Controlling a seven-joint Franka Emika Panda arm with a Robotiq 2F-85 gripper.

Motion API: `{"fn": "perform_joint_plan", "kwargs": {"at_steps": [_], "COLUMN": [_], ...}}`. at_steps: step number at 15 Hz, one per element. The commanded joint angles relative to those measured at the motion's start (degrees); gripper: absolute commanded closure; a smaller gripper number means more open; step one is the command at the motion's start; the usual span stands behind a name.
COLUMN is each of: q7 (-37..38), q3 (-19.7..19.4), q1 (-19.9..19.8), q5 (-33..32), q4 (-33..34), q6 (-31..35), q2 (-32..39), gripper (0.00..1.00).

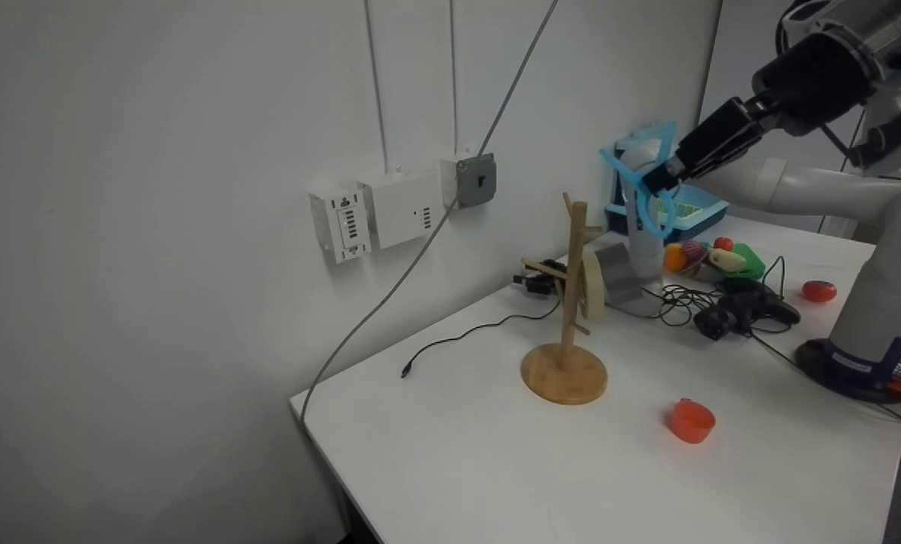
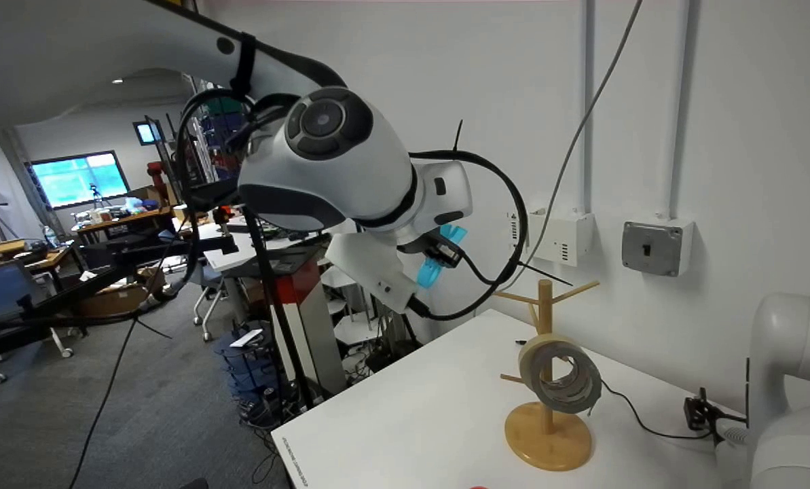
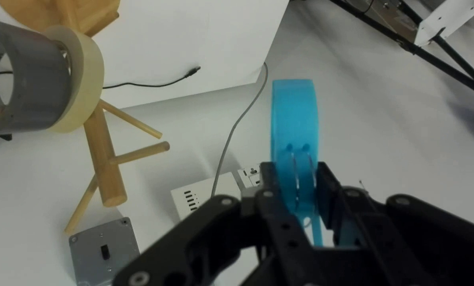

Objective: Hang the blue peg on the wooden stand

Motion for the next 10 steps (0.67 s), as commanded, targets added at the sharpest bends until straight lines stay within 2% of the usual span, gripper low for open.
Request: {"fn": "perform_joint_plan", "kwargs": {"at_steps": [1, 5, 10], "q7": [-7.2, -10.0, -10.9], "q3": [-2.1, -3.0, -3.0], "q1": [-0.7, -2.2, -3.6], "q5": [6.0, 7.7, 6.9], "q4": [3.7, 6.3, 9.8], "q6": [-5.8, -13.6, -18.1], "q2": [2.5, 6.0, 10.8], "gripper": [0.93, 0.93, 0.93]}}
